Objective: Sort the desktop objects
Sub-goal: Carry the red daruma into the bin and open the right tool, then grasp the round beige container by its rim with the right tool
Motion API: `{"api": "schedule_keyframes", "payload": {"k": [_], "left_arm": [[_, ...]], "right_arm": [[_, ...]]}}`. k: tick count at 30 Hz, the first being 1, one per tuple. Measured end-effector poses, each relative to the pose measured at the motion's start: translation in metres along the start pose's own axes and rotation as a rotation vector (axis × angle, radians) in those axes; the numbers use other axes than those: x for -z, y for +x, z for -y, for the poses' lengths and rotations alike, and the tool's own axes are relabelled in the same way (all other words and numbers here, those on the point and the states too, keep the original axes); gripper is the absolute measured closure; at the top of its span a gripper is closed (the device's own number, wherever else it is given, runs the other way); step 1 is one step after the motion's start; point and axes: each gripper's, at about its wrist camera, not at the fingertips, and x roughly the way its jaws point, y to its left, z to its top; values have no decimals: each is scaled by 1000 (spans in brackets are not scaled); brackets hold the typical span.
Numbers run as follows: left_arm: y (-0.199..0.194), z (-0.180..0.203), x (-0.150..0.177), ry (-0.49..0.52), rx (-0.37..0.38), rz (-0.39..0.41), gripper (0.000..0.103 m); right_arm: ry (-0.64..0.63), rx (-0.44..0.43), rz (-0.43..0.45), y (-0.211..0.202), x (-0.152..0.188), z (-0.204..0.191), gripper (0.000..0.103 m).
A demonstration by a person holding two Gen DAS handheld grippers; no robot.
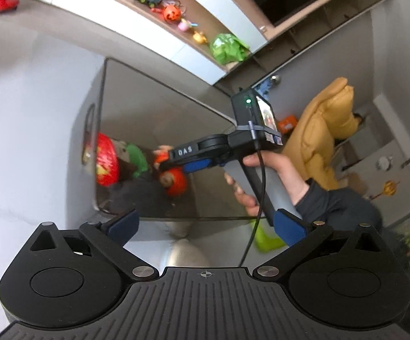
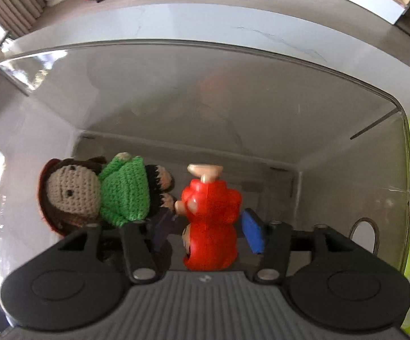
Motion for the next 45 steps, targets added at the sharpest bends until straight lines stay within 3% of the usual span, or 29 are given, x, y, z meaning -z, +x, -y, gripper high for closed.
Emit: {"api": "schedule_keyframes", "payload": {"k": [3,5,6,8,11,15,22,28,30,35,38,40,43,45], "left_arm": [[19,5,11,26,-15,-70,0],[38,7,23,38,-26,-146,0],[49,6,30,31,-29,-178,0],[74,4,41,-1,-34,-238,0],[108,1,56,-52,-52,-295,0],[147,3,77,-85,-44,-348,0],[174,5,90,-107,-149,-349,0],[174,-3,90,-176,-139,-322,0],[167,-9,89,-202,-136,-292,0],[145,-22,84,-246,-88,-245,0],[141,-27,84,-248,-96,-240,0],[144,-30,82,-261,-97,-243,0],[144,-37,82,-277,-84,-242,0],[146,-39,79,-281,-77,-238,0]], "right_arm": [[-9,-37,76,-22,16,9,43],[-23,-73,200,-59,42,21,41],[-32,-102,272,-81,61,30,39],[-36,-192,394,-118,101,51,23],[5,-347,466,-150,158,90,19],[145,-469,430,-143,217,134,19],[321,-610,313,-56,266,170,20],[361,-664,208,3,261,155,31],[356,-642,194,14,255,147,31],[284,-627,172,28,243,128,35],[277,-628,170,34,238,121,38],[275,-641,170,37,235,117,37],[280,-687,173,44,231,110,27],[286,-664,173,46,229,103,44]]}}
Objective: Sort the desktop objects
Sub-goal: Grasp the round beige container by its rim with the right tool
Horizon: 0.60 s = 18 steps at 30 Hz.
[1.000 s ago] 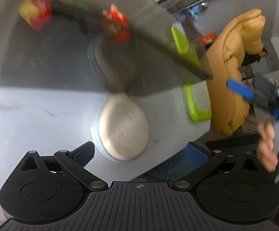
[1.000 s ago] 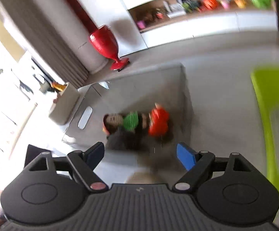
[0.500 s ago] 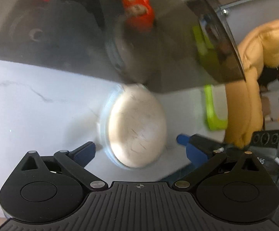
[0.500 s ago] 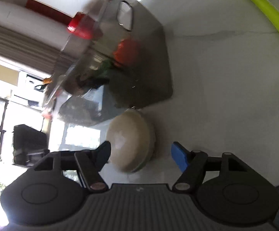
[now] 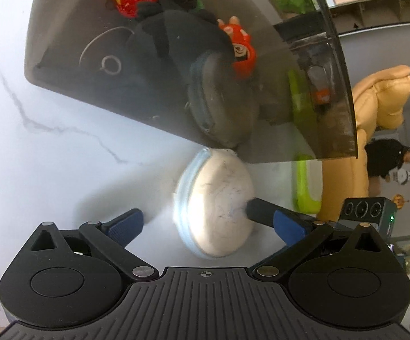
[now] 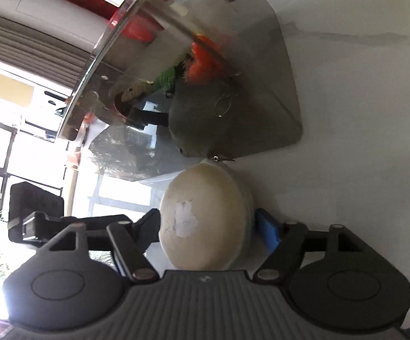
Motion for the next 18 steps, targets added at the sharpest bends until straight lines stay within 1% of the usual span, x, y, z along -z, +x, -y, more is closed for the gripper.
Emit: {"api": "schedule_keyframes", "payload": {"k": [1,2,4,7,11,15,18], "left_arm": [[0,0,-1,1,5,2,0],[-1,1,-2,2,14,2,0],[-5,2,-2,9,36,2,0],[-19,2,-1,38,84,23,0],[-40,2,0,38,109,62,0],[-63,4,0,70,150,85,0],[-79,9,3,97,141,110,0]], "right_arm": [[-15,14,-9,3,1,-3,50],[-32,2,-9,3,2,-7,55],[-66,-18,-8,0,5,-15,61],[-97,-8,19,-13,6,-28,67],[-119,14,40,-32,1,-41,68],[-139,-1,22,-53,-4,-56,68],[-174,-6,24,-78,-5,-71,68]]}}
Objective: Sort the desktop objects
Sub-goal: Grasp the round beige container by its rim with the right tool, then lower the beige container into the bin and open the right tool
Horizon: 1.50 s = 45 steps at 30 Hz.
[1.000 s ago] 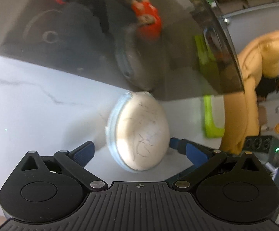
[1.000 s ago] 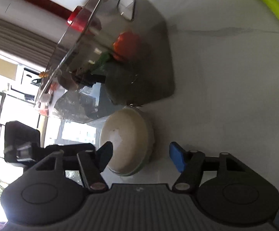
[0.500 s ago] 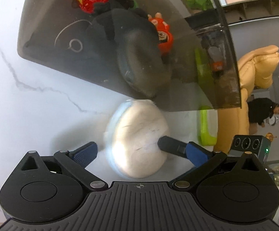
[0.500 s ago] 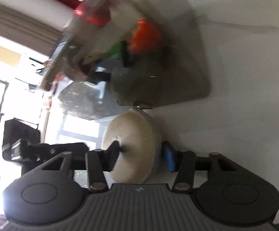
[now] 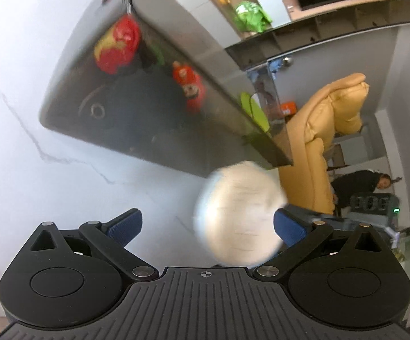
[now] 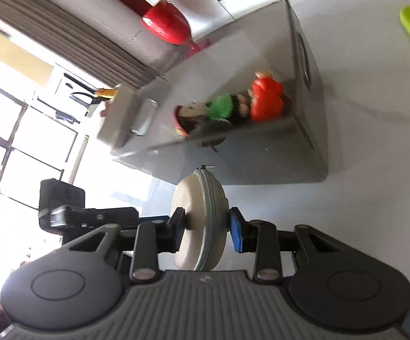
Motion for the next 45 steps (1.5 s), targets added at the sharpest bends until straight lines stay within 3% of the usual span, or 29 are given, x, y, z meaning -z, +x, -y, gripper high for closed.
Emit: {"api": "schedule_keyframes", "payload": {"k": [6,8,11,15,18,21,23,26,30,33,35,37,39,45], "left_arm": [[-45,20,-15,60,69,45,0],[-60,35,-28,108,38,107,0],[-79,47,-49,117,-71,196,0],[-86,49,-90,82,-133,220,0],[-85,61,-121,119,-97,251,0],[-76,63,-133,163,-46,220,0],[-77,52,-132,136,-41,184,0],[-85,38,-133,99,-68,215,0],[-85,24,-144,15,-105,250,0],[-77,14,-154,-13,-129,207,0],[-64,14,-159,-16,-140,174,0],[-52,17,-165,-11,-148,148,0],[-42,20,-169,-10,-148,128,0],[-21,26,-178,-15,-198,108,1]], "right_arm": [[-111,18,99,-54,-30,-48,68],[-153,99,142,-55,-61,-65,68],[-206,268,169,-38,-102,-82,68],[-238,505,60,39,-133,-81,68],[-268,654,-48,88,-134,-79,68],[-256,750,-127,115,-131,-72,68],[-233,761,-184,120,-125,-63,68],[-209,776,-259,136,-121,-50,67],[-235,820,-260,142,-115,-45,66],[-285,760,-126,107,-113,-56,64],[-304,717,39,74,-108,-57,45],[-302,711,183,48,-97,-44,36],[-296,698,321,22,-85,-29,34],[45,363,338,18,-67,77,37]]}}
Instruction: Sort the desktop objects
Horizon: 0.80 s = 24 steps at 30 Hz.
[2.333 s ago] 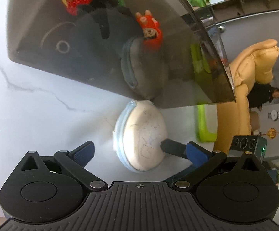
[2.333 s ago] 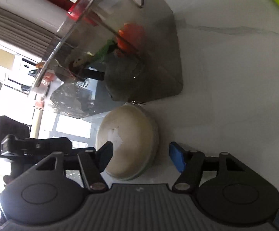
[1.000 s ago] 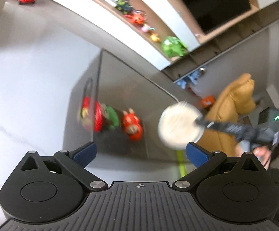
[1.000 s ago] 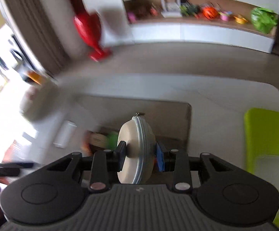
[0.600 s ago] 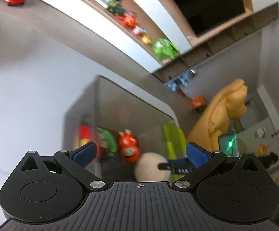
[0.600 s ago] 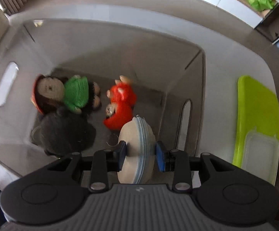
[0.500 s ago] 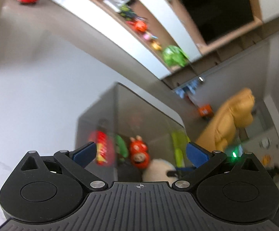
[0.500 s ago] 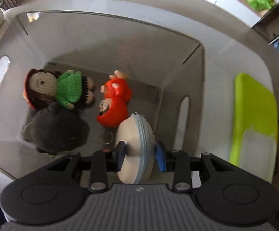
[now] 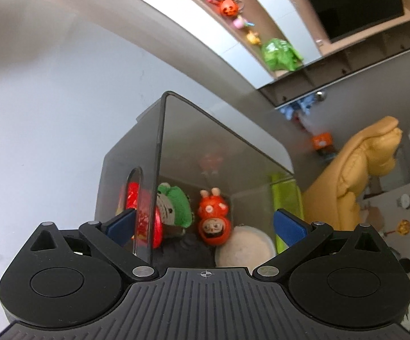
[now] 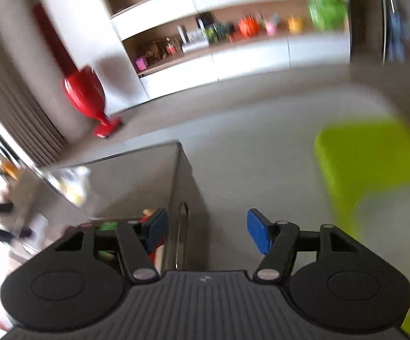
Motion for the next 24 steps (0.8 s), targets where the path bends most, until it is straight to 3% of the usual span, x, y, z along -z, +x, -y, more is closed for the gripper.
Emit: {"api": "schedule_keyframes", "payload": {"k": [2,4,5,6,8,9,13,23,24], "left_arm": [[0,0,2,-14,-29,14,5],[-1,1,4,-26,-78,31,17],[-1,2,5,-25,-122,42,32],[-2,3,7,-16,-161,49,43],[-4,3,11,-8,-194,48,55],[-6,1,13,-13,-197,43,58],[-13,4,30,19,-208,22,58],[-37,21,83,166,-230,-48,58],[-45,23,83,174,-235,-44,49]], "right_arm": [[119,-114,-63,7,-3,24,38],[195,-188,-110,20,-2,39,41],[203,-204,-116,26,0,42,45],[198,-224,-118,28,1,42,50],[142,-271,-125,27,0,34,84],[99,-270,-126,26,-1,27,84],[4,-154,-106,7,6,7,88],[-82,-117,-172,-51,47,0,88],[-103,-109,-176,-56,50,-2,87]]}}
